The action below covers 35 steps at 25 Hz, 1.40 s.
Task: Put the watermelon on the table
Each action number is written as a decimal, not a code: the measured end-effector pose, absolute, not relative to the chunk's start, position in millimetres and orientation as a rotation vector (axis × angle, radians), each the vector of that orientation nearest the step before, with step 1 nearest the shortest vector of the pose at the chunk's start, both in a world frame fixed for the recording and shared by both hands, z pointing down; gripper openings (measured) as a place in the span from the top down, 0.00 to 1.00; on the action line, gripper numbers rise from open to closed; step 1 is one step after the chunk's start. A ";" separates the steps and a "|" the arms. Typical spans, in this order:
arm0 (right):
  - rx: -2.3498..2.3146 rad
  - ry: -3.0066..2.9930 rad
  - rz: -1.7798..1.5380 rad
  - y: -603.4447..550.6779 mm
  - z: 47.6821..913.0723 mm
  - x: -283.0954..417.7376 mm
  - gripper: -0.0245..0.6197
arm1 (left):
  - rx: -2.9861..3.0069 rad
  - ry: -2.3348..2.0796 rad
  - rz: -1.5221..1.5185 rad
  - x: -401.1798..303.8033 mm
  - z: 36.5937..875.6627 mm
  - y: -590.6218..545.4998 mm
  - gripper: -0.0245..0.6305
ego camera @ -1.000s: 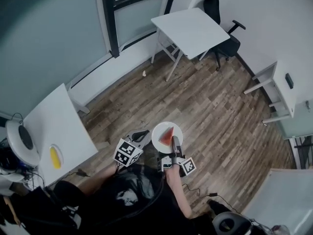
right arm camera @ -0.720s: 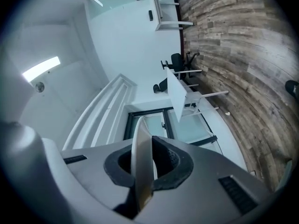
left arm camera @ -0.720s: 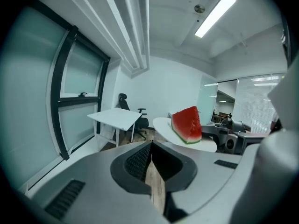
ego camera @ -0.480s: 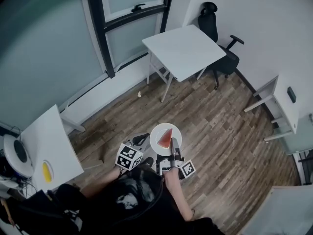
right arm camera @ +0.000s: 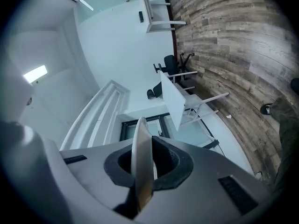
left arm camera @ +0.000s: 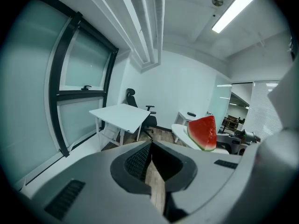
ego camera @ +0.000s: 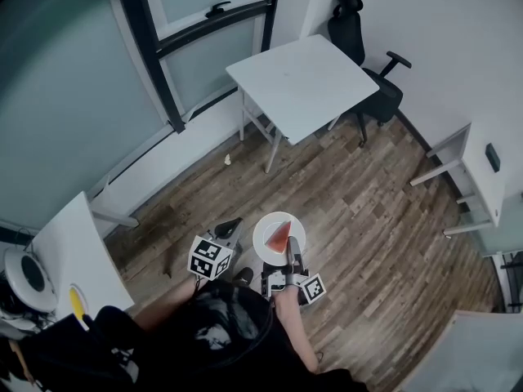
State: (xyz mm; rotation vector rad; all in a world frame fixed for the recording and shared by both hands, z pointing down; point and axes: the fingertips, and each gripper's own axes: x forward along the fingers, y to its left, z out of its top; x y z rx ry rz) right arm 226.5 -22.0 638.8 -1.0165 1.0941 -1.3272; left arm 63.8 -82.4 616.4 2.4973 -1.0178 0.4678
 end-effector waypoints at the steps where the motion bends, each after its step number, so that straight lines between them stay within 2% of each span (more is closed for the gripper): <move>1: -1.024 1.085 -1.327 -35.0 641.1 231.7 0.93 | 2.494 -1.013 0.463 67.5 617.4 -96.2 0.95; 11: -1.086 1.175 -1.304 -186.5 621.9 244.4 0.93 | 2.553 -0.904 0.386 94.6 606.5 -246.0 0.95; 17: -1.062 1.151 -1.305 -257.2 622.0 248.5 0.93 | 2.521 -0.876 0.450 89.7 626.3 -314.2 0.95; 25: -1.089 1.247 -1.430 -380.9 664.7 273.4 0.93 | 2.428 -0.986 0.450 104.5 649.2 -404.6 0.95; 35: -1.135 1.369 -1.566 -526.8 745.3 347.3 0.93 | 2.380 -1.091 0.480 152.4 685.3 -543.2 0.95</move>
